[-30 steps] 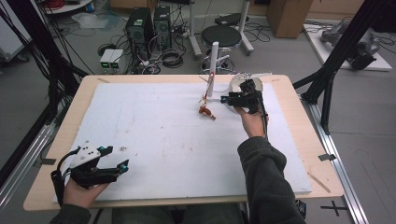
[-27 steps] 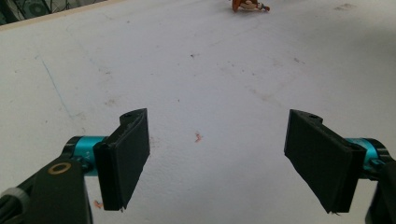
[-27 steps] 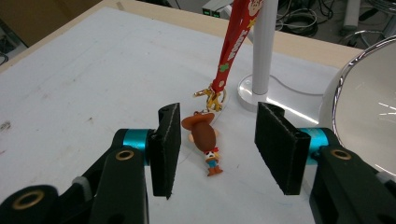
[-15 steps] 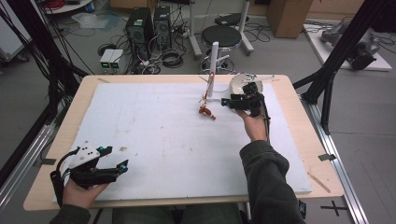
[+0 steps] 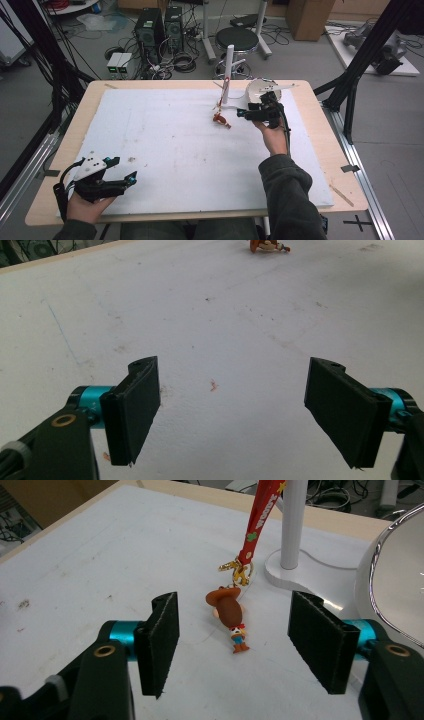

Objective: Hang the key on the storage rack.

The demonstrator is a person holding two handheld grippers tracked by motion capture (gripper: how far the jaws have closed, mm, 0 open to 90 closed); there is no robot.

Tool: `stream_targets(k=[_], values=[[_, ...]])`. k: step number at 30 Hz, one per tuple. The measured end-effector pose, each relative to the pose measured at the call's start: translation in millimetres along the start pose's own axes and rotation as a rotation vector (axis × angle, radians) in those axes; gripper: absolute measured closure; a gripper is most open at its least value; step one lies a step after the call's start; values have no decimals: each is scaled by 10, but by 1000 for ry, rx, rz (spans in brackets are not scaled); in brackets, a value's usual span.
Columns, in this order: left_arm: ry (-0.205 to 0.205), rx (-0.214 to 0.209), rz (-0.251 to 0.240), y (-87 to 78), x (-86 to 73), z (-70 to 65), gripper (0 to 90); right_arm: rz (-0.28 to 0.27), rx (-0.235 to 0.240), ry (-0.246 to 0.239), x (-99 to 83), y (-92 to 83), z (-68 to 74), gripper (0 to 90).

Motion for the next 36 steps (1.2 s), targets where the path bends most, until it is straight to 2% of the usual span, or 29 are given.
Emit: stream_targets(k=[24,31,36], values=[[5,-2,-2,-3,7,-13,227,-13,28,3,-164,-90,84,258],[-2,4,-2,-17,-2,1,227,3,27,1,-231,-78,84,220],[-3,6,-2,-22,-5,7,227,1,32,-7,-225,-93,140,217]])
Point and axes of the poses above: each handheld gripper's, and its own axes: y roughly forward along the jaws, x roughly out of its top, z roughly to its left, the point moved 10 cm from there along y, roughly forward along the jaws, and after that the axes turned 8 degrees about x, right-handed, at the moved point
